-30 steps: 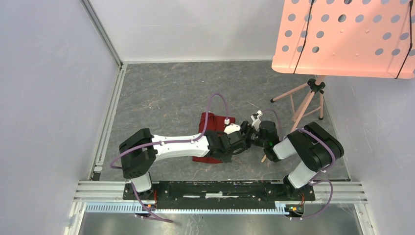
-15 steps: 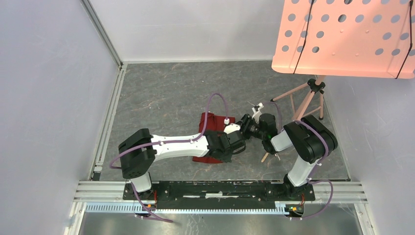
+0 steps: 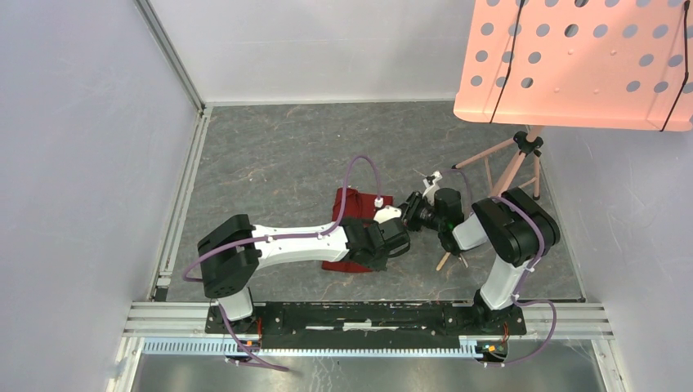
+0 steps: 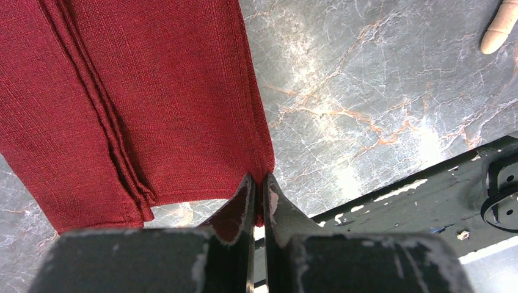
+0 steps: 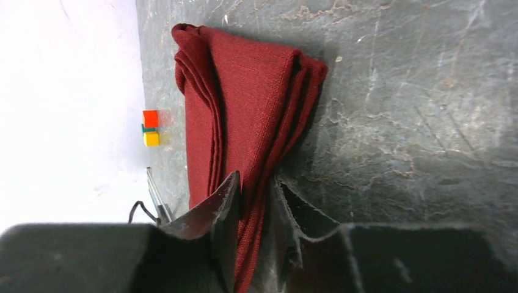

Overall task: Fold the napkin into a case and place the utensils inside
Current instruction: Pick up the 2/3-rectangle-folded napkin at the center of the board.

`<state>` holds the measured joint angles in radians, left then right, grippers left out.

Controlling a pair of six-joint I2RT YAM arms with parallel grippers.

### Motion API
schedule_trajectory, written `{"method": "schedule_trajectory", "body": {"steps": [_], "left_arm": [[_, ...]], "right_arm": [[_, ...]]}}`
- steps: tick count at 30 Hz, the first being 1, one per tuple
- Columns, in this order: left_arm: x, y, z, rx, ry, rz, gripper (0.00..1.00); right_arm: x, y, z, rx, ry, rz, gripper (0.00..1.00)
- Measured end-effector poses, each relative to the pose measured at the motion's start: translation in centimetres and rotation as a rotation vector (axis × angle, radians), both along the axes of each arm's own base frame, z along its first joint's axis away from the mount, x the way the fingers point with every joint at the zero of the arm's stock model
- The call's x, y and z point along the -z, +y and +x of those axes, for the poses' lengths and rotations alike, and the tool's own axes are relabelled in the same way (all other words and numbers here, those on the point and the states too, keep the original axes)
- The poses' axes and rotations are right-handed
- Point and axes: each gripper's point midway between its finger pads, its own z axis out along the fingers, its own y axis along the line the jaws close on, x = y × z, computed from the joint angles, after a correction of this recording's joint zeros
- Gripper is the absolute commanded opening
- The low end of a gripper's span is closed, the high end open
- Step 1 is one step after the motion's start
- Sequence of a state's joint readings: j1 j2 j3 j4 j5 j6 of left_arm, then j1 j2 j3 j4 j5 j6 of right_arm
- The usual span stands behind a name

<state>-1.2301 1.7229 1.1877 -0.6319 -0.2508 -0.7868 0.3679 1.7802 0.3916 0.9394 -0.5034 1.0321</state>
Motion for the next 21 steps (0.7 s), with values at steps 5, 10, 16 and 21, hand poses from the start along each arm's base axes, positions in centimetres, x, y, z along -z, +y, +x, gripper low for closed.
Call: {"method": "schedule_trajectory", "body": {"steps": [5,10,16,21], "left_arm": [[-0.1,-0.5,-0.2,0.008,0.014,-0.02,0.37],[-0.9,-1.6,-0.9,0.041,0.075,-0.128,0.54],[-6.0,2.0,4.0,-0.131,0.097,-0.474,0.33],[-7.2,5.9,11.4,-0.34,0.007,-0.62,0.12]], "right_arm": [[0.6,-0.1,-0.1,-0.01,0.007,-0.005,0.0],[0.2,0.3,-0.1,-0.041,-0.033,0.002,0.0],[-0.4,1.1,0.8,-0.114,-0.104,-0.019,0.0],[-0.2,1.3,1.4,-0.157,-0.133,-0.065,0.0]]}}
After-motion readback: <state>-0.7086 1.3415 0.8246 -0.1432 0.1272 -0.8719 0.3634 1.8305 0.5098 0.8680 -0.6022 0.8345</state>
